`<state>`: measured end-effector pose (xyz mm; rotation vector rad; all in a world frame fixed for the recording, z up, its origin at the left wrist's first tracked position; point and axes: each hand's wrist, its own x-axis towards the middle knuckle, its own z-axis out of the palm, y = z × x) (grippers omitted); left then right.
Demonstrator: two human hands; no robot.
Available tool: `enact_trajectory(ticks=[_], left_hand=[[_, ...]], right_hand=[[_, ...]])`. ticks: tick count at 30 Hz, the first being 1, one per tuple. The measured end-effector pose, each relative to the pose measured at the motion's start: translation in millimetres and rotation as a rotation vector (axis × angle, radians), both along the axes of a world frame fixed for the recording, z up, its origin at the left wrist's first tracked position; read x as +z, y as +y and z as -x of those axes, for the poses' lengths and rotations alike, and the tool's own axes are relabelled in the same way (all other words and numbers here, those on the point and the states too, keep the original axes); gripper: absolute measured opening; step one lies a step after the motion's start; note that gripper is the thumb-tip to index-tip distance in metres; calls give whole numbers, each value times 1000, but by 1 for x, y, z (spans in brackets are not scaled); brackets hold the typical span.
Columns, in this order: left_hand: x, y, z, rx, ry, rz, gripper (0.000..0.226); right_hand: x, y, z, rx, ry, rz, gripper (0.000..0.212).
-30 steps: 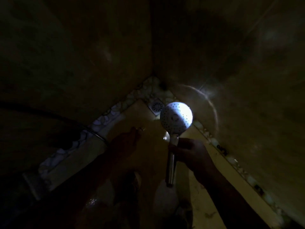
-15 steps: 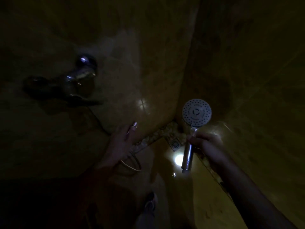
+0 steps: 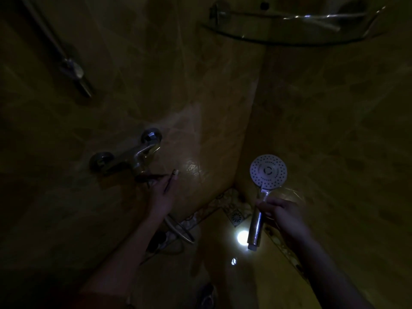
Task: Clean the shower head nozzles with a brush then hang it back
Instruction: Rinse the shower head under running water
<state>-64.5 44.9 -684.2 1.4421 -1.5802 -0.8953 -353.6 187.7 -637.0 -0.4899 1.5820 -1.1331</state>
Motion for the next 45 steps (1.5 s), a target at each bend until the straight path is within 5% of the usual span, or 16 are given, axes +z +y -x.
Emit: enact_trajectory(ticks=[14, 21, 30, 37, 45], left_hand=[[38, 49, 18, -216, -260, -220, 22], [85, 63, 68, -267, -367, -52, 31], [111, 42, 116, -286, -508, -62, 41], [111, 22, 141, -316, -577, -64, 41], [114, -4, 157, -322, -577, -60, 47]], right_hand=[[64, 7, -12, -49, 27, -91, 15], [62, -17, -21, -82, 9, -134, 8], [36, -65, -5, -49, 57, -188, 53], [42, -93, -1, 18, -31, -167, 24], [41, -118, 6, 52, -90, -117, 27]])
